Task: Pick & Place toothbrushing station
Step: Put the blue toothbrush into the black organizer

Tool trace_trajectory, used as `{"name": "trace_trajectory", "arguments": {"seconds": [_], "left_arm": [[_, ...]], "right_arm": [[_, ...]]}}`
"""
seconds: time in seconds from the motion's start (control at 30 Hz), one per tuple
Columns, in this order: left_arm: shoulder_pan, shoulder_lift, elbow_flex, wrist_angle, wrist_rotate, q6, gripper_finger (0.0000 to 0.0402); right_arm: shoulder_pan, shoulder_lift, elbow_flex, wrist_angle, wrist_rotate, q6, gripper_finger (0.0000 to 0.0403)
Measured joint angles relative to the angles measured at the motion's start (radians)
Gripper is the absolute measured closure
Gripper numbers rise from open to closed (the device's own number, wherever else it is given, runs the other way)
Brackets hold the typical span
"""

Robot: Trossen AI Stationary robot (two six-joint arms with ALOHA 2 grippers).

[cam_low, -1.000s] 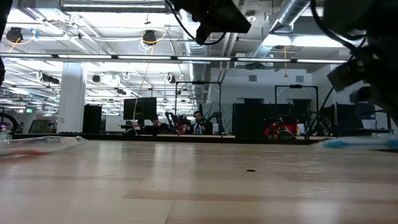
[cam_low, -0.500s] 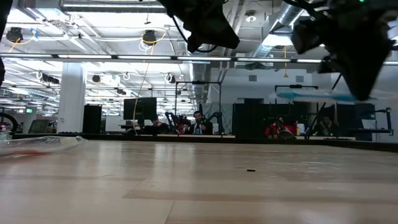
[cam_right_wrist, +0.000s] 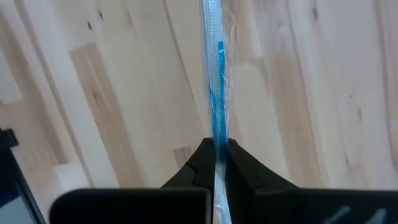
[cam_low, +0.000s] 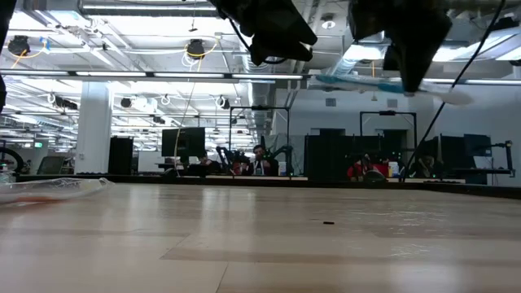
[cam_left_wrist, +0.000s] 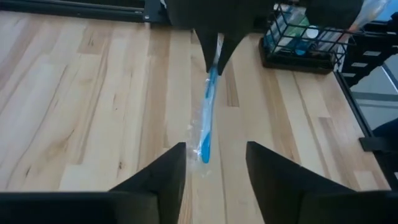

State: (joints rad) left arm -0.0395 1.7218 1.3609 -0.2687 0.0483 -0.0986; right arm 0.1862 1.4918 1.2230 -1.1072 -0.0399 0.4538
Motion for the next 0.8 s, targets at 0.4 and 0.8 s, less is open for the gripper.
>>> {"name": "trace_trajectory", "arguments": {"seconds": [0.4, 0.8], "left_arm": [[0.014, 0.000, 0.000, -0.001, -0.004, 0.020, 0.0218], [0.033, 0.000, 0.000, -0.001, -0.003, 0.024, 0.0218]], "right_arm": [[-0.072, 0.000, 0.123, -0.015, -0.008, -0.051, 0.0396], [-0.112, 0.003, 0.141, -0.042, -0.041, -0.072, 0.0395]]}}
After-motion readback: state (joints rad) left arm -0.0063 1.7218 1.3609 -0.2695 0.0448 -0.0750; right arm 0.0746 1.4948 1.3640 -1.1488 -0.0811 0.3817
